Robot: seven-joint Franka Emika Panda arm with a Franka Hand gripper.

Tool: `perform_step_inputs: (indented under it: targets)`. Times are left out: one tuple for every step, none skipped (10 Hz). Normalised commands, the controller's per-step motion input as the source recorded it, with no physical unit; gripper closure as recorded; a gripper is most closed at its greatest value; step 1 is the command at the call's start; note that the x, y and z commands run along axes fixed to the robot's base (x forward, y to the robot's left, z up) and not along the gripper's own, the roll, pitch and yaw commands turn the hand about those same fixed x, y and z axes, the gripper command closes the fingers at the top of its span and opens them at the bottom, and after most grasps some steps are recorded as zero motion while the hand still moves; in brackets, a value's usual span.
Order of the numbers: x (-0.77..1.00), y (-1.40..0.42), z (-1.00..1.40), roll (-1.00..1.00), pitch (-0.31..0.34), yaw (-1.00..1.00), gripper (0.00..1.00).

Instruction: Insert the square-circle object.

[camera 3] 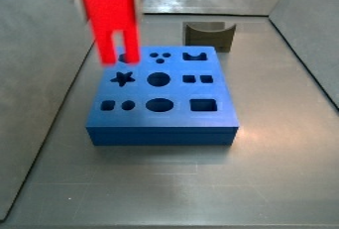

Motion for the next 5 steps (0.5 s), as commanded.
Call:
perform_step_inputs:
  targets:
    - [-0.13, -0.3, -1.0, -0.04, 0.0, 0.11, 1.0]
    - [0.18, 0.0, -0.53, -0.3, 0.0, 0.04, 1.0]
    - [0.1, 0.08, -0.43, -0.36, 0.054, 0.0, 1.0]
    - [0.11, 0.13, -0.52, -0.33, 0.017, 0.0, 1.0]
    - [-0.01, 0.15, -0.67, -0.25, -0.091, 0.0, 1.0]
